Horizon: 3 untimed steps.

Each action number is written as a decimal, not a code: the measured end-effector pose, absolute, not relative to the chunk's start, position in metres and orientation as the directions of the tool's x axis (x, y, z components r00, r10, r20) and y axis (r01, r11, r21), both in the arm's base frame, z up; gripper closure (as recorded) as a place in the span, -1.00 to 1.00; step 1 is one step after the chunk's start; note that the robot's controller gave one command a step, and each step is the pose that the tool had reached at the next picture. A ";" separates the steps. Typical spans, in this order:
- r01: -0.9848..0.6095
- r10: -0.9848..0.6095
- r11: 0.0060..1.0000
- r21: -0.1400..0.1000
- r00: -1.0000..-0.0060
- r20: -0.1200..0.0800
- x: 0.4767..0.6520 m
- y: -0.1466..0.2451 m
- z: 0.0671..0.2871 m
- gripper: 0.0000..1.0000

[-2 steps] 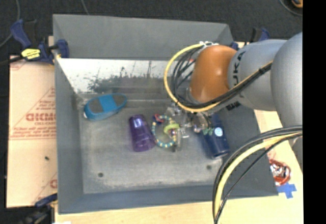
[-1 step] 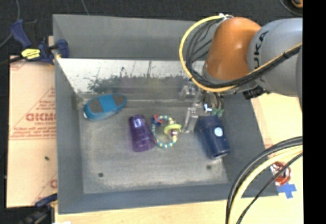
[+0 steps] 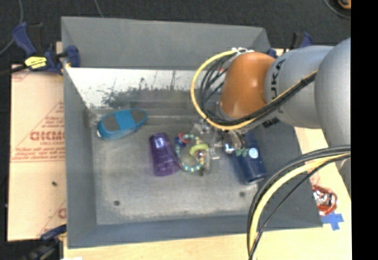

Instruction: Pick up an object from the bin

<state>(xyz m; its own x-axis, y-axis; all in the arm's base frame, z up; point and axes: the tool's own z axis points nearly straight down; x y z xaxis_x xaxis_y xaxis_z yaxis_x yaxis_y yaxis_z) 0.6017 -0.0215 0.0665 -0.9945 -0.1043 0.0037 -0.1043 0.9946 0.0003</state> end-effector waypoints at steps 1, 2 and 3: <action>0.279 0.279 0.960 0.002 -0.960 -0.018 0.603 -0.022 0.071 -1.00; -0.104 -0.104 0.995 -0.001 -0.995 -0.008 0.605 -0.022 0.069 1.00; -0.104 -0.104 0.995 -0.001 -0.995 -0.008 0.605 -0.022 0.069 1.00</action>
Offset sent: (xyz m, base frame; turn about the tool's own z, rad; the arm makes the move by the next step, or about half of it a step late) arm 0.0000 0.0000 0.0000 0.0000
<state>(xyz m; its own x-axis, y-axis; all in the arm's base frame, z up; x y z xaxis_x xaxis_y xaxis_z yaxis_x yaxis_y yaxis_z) 0.6046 -0.0223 0.0690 -0.9946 -0.1037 -0.0078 -0.1037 0.9946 -0.0012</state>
